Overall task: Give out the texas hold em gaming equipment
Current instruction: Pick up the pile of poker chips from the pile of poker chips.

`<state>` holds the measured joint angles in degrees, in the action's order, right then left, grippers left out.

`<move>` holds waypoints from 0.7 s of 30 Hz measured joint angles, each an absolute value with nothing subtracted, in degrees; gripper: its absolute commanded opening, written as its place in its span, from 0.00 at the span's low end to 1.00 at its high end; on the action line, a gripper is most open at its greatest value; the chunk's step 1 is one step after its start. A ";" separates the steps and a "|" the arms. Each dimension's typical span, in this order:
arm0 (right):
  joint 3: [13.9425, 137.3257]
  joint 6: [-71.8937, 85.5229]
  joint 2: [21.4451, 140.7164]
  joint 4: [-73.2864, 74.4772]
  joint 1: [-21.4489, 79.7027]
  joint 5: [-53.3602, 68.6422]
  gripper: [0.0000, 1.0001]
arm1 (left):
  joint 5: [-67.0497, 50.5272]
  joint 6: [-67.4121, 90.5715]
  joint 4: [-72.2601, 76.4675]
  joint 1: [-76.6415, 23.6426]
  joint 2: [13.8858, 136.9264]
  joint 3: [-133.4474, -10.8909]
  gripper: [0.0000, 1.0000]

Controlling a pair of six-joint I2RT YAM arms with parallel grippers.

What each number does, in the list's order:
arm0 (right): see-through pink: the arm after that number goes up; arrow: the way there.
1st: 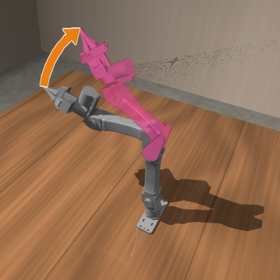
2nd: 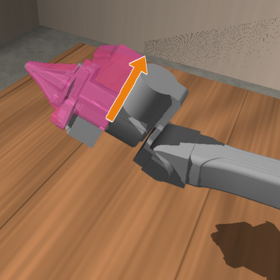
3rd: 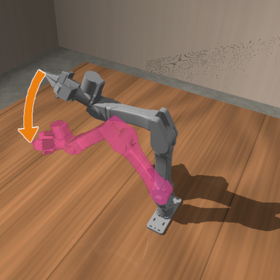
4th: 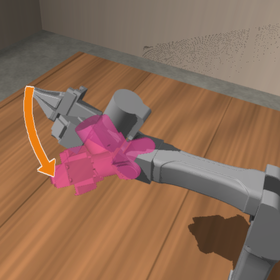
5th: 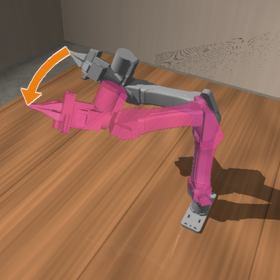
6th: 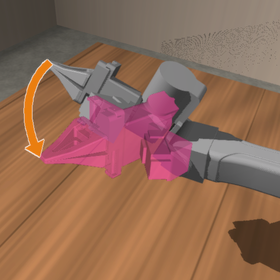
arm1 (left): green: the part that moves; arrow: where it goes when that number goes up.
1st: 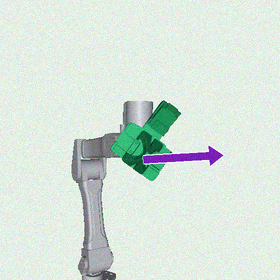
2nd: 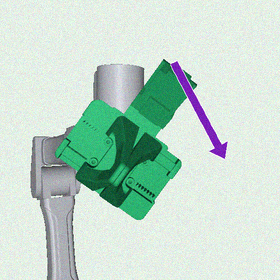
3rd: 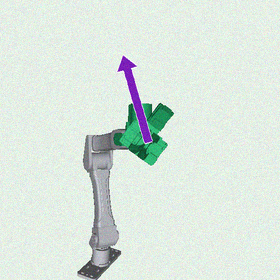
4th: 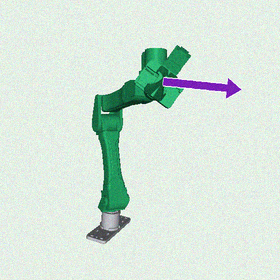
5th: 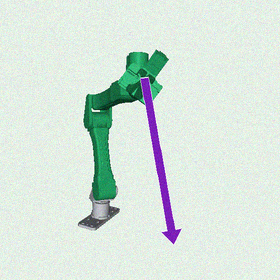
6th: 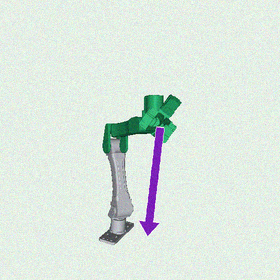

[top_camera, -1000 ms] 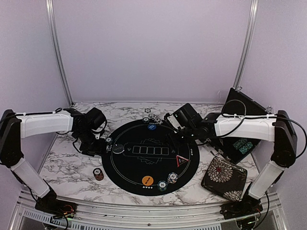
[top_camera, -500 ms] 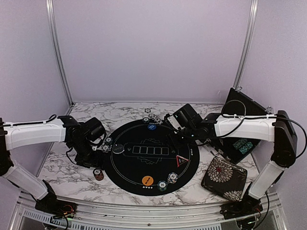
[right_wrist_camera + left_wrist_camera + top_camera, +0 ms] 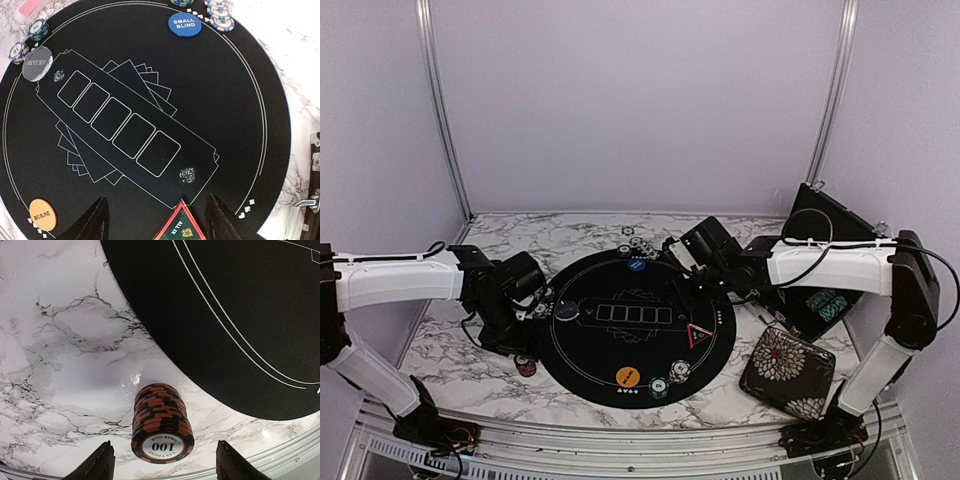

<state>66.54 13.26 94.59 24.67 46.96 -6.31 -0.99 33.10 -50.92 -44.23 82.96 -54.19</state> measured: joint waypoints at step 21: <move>66.54 13.28 94.59 24.67 46.96 -6.35 0.63 | -1.04 33.06 -49.67 -44.34 85.73 -53.17 0.59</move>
<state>66.54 13.28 94.59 24.67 46.96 -6.35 -1.04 33.06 -49.67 -44.34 85.73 -53.17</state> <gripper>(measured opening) 0.630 0.607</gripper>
